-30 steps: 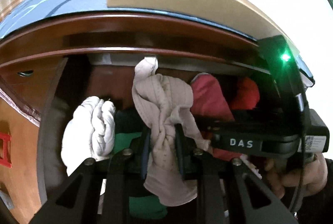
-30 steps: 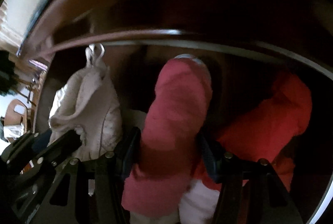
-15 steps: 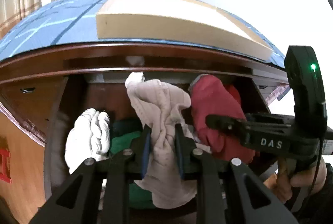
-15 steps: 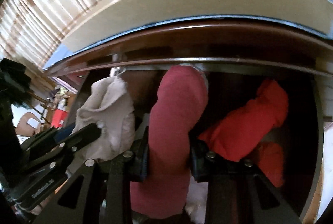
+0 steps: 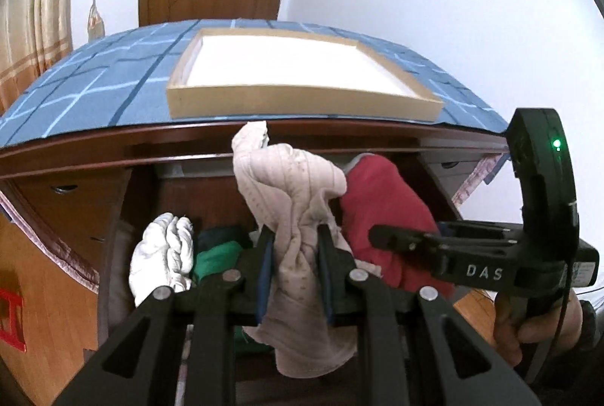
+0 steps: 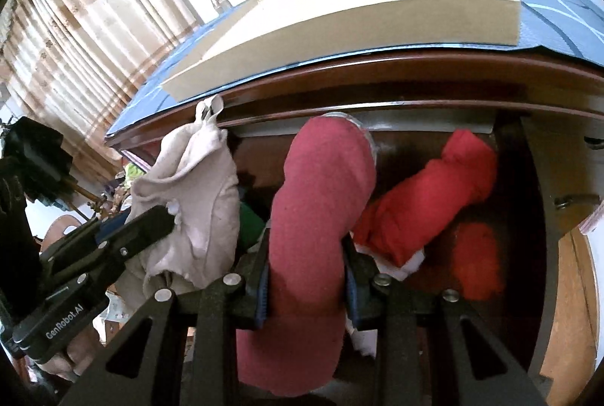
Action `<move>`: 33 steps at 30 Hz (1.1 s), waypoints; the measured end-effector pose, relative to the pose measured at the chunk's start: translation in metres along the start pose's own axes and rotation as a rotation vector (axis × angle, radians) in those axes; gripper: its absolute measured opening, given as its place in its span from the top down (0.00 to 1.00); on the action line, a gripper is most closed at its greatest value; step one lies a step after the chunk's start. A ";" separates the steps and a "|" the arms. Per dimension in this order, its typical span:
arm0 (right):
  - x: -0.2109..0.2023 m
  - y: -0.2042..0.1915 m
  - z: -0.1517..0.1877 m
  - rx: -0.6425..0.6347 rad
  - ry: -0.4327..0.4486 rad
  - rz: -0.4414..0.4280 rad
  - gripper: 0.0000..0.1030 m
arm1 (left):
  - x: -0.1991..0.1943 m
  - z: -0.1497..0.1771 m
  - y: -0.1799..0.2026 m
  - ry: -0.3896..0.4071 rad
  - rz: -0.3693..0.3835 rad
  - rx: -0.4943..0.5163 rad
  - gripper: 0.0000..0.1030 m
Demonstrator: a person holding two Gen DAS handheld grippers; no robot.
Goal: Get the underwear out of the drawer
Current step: 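Lift both held garments out of the drawer and carry them over the white tray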
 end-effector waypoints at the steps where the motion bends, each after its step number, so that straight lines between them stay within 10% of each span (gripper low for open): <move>1: -0.003 -0.003 0.001 -0.003 0.004 -0.006 0.67 | -0.004 -0.001 0.003 0.008 0.003 0.010 0.81; 19: -0.049 -0.062 -0.071 -0.156 0.181 0.011 0.67 | -0.062 -0.092 0.012 0.235 -0.024 0.077 0.81; 33: -0.033 -0.046 -0.194 -0.150 0.241 0.055 0.67 | -0.014 -0.177 -0.028 0.266 -0.101 0.079 0.81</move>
Point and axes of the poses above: each gripper's, at about its wrist camera, not at the fingertips, and x roughly the way its jaws point, y to its right, z to its underside, the point moved 10 cm from there along x, roughly the way its jaws point, and after that the axes turned 10 degrees about -z, right-handed, at the moved point
